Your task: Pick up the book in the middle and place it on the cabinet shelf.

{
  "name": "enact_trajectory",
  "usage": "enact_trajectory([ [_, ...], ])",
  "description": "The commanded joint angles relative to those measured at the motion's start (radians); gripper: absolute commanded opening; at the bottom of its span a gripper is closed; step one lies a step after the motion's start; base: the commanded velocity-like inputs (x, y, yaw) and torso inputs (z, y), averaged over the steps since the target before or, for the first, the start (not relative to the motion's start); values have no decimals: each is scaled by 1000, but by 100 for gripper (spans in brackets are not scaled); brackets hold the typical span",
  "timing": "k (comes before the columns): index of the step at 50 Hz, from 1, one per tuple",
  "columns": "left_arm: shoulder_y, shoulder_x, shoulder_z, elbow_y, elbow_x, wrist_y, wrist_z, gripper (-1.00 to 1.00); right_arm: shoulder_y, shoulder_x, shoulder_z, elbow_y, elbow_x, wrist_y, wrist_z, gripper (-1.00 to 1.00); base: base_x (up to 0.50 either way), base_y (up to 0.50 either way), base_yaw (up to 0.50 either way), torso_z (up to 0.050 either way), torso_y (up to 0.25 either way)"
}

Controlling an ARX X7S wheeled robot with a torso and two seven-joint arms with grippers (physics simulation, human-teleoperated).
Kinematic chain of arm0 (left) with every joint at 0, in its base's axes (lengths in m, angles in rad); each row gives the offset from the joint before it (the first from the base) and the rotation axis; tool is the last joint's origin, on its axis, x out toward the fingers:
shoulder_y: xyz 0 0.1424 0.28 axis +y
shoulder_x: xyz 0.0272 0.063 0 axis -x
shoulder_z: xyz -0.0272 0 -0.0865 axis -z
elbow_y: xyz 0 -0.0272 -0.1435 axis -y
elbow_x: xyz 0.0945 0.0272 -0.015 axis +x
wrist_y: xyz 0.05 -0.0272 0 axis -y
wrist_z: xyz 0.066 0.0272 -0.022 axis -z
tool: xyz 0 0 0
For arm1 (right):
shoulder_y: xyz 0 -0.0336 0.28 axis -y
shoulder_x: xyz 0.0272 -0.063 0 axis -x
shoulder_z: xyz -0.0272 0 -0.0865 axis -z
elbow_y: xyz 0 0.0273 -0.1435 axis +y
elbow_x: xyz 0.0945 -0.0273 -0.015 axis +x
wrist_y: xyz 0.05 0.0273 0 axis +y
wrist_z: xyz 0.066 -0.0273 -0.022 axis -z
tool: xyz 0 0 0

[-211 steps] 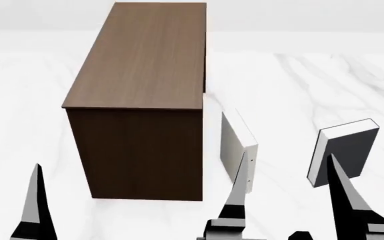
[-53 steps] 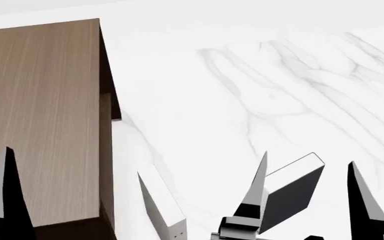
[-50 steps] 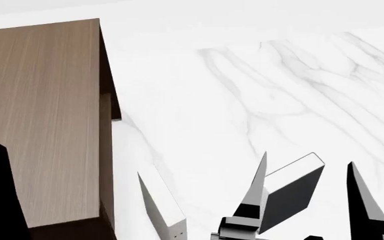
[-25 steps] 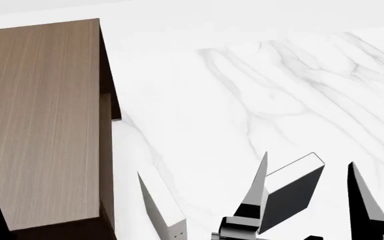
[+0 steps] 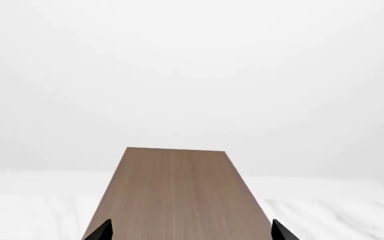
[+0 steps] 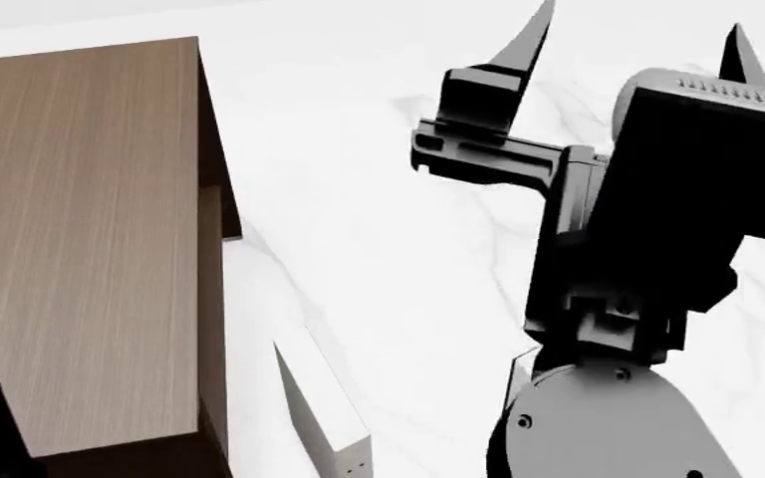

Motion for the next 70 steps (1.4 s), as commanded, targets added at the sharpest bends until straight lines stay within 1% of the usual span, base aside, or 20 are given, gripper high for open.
enact_trajectory([
  [1, 6, 9, 13, -29, 8, 8, 13, 100, 480, -99, -58, 535, -55, 47, 30, 100, 0, 0, 0, 0, 0],
  [5, 2, 18, 21, -31, 10, -1, 14, 100, 535, -159, 23, 773, -47, -27, 53, 100, 0, 0, 0, 0, 0],
  [7, 1, 28, 30, -39, 16, -4, 22, 100, 590, -171, 2, 948, -108, -103, 82, 100, 0, 0, 0, 0, 0],
  [10, -3, 29, 31, -34, 13, -6, 22, 100, 616, -187, -18, 1092, -156, -181, 124, 100, 0, 0, 0, 0, 0],
  [14, 9, 22, 26, -40, 17, 11, 27, 100, 636, -208, 14, 1285, -131, -243, 190, 100, 0, 0, 0, 0, 0],
  [15, 7, 22, 26, -38, 16, 7, 24, 100, 656, -211, 12, 1370, -137, -292, 220, 100, 0, 0, 0, 0, 0],
  [20, 4, 25, 26, -39, 17, 10, 29, 100, 692, -213, -8, 1556, -65, -421, 354, 100, 0, 0, 0, 0, 0],
  [24, 9, 25, 25, -44, 17, 16, 30, 100, 671, -207, -86, 1527, -91, -383, 440, 100, 0, 0, 0, 0, 0],
  [25, 9, 23, 24, -41, 19, 17, 29, 100, 650, -211, -42, 1517, -36, -376, 471, 100, 0, 0, 0, 0, 0],
  [27, 14, 22, 22, -45, 20, 24, 30, 100, 621, -215, -14, 1521, 78, -418, 489, 100, 0, 0, 0, 0, 0],
  [29, 15, 21, 22, -44, 20, 24, 29, 100, 615, -210, -23, 1512, 91, -433, 573, 100, 0, 0, 0, 0, 0],
  [32, 12, 21, 23, -41, 19, 22, 29, 100, 633, -208, -51, 1540, 96, -418, 599, 100, 0, 0, 0, 0, 0],
  [33, 16, 16, 19, -42, 19, 28, 28, 100, 630, -215, 14, 1584, 186, -464, 658, 100, 0, 0, 0, 0, 0],
  [35, 15, 18, 19, -45, 18, 29, 29, 100, 659, -212, 7, 1634, 215, -419, 710, 100, 0, 0, 0, 0, 0],
  [36, 13, 19, 20, -44, 17, 26, 28, 100, 663, -211, -16, 1635, 214, -445, 666, 100, 0, 0, 0, 0, 0],
  [40, 10, 19, 21, -38, 17, 22, 25, 100, 641, -205, 31, 1618, 284, -451, 719, 100, 0, 0, 0, 0, 0],
  [42, 11, 20, 22, -40, 18, 23, 26, 100, 658, -208, 68, 1669, 331, -451, 737, 100, 0, 0, 0, 0, 0],
  [46, 10, 20, 21, -43, 16, 22, 22, 100, 661, -211, 121, 1687, 430, -472, 742, 100, 0, 0, 0, 0, 0],
  [57, 10, 15, 18, -38, 14, 25, 19, 100, 673, -213, 88, 1747, 584, -461, 753, 100, 0, 0, 0, 0, 0],
  [70, 5, 16, 25, -37, 13, 15, 20, 100, 663, -207, 38, 1773, 657, -468, 745, 100, 0, 0, 0, 0, 0],
])
